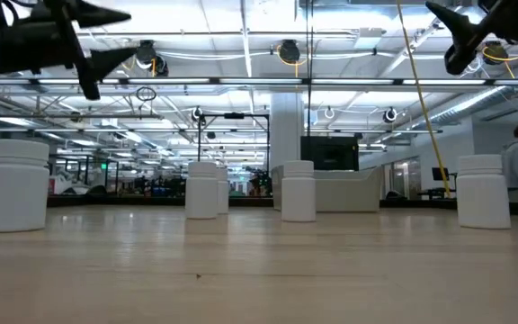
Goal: Pick and place pill bottles into a basket
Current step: Put the white medicine bottle into the gray bin
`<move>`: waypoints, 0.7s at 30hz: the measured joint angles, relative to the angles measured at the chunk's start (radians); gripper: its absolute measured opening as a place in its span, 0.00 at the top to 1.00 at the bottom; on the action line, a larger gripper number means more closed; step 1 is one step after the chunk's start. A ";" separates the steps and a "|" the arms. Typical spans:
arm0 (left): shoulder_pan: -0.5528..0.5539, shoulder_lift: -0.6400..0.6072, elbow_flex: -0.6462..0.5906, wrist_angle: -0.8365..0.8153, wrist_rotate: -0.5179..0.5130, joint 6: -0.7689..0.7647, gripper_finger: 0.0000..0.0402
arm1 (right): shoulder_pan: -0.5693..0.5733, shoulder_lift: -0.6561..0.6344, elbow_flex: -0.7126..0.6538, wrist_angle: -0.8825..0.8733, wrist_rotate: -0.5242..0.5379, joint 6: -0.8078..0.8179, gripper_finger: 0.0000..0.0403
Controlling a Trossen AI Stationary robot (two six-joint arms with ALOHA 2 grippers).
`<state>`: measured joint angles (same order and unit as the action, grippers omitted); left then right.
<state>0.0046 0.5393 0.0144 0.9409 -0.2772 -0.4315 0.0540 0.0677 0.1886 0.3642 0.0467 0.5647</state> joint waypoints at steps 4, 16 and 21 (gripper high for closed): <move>-0.012 0.017 0.063 0.008 0.048 0.037 0.36 | 0.000 0.028 0.000 0.089 0.059 0.070 0.48; -0.144 0.405 0.454 -0.127 0.118 0.216 0.36 | 0.240 0.531 0.190 0.127 -0.045 0.034 0.48; -0.157 0.453 0.577 -0.313 0.154 0.261 0.36 | 0.366 0.804 0.537 -0.344 0.199 -0.087 0.48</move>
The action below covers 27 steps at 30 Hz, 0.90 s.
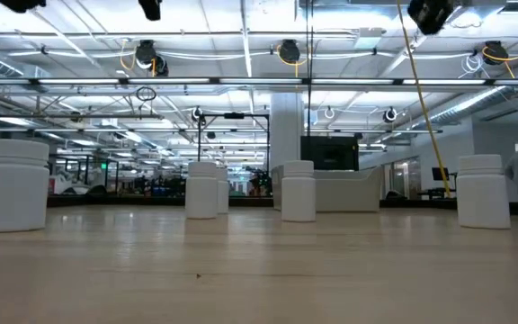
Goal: Pick and place pill bottles into a basket
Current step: Put the white medicine bottle into the gray bin
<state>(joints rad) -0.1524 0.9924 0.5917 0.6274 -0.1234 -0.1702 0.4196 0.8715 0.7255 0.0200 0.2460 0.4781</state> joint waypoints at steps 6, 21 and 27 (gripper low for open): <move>0.000 -0.012 0.040 -0.118 -0.008 0.016 0.36 | 0.010 0.188 0.353 -0.609 0.040 0.129 0.48; 0.000 -0.019 0.040 -0.132 -0.007 0.029 0.36 | 0.033 0.268 0.254 -0.774 0.038 0.346 0.48; 0.000 -0.019 0.040 -0.129 -0.008 0.034 0.36 | 0.005 0.252 0.206 -0.826 0.040 0.448 0.43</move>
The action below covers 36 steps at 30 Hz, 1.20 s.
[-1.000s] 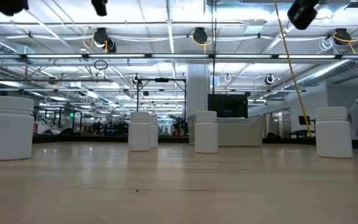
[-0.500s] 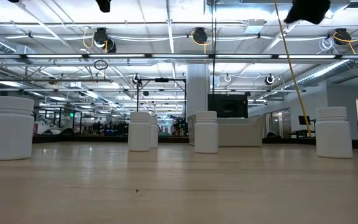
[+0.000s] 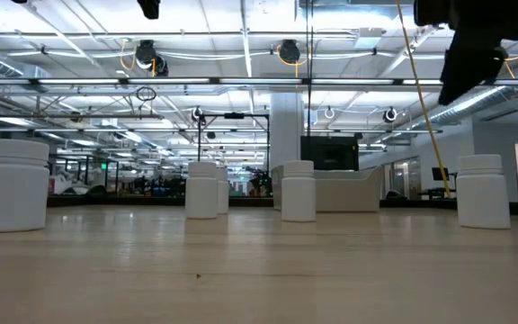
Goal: Pick and place pill bottles into a basket
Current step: Put the white medicine bottle into the gray bin
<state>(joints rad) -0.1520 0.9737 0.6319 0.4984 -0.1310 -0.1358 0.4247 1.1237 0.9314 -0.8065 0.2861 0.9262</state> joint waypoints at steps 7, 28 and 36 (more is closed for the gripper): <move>0.008 0.000 0.000 0.000 -0.001 0.003 0.36 | -0.012 0.019 0.000 -0.051 -0.001 0.029 0.30; 0.006 0.000 0.000 -0.009 -0.001 0.002 0.36 | -0.004 0.201 -0.001 -0.084 -0.044 0.076 0.27; 0.006 0.000 -0.001 -0.009 -0.001 0.002 0.36 | -0.004 0.214 -0.057 -0.066 -0.059 0.107 0.27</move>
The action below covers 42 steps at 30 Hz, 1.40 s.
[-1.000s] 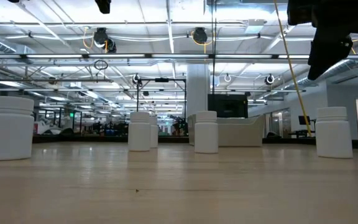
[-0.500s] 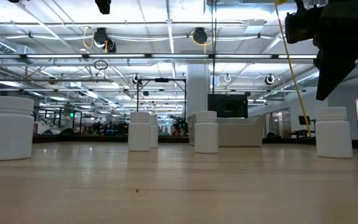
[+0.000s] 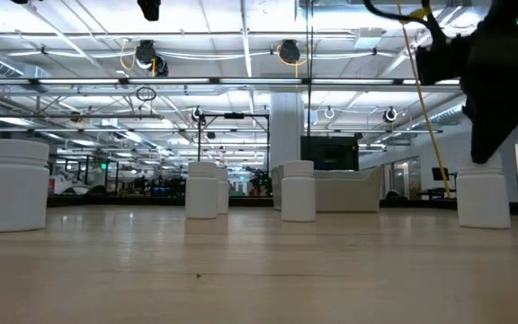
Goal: Pick and place pill bottles into a basket
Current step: Put the white medicine bottle into the gray bin
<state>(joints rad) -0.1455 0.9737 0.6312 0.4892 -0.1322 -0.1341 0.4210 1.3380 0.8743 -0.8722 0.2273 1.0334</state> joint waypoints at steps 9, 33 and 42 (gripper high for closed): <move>0.000 0.000 0.000 0.000 0.000 0.003 0.36 | 0.000 -0.001 -0.056 0.106 -0.053 -0.003 0.28; 0.000 0.000 0.000 0.000 -0.001 0.008 0.36 | -0.002 -0.001 -0.058 0.149 -0.022 -0.029 0.46; 0.000 0.000 0.000 0.000 0.000 0.008 0.36 | -0.002 -0.002 -0.056 0.148 -0.045 -0.027 0.58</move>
<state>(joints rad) -0.1455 0.9741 0.6308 0.4892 -0.1326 -0.1261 0.4187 1.3361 0.8181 -0.7246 0.1824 1.0065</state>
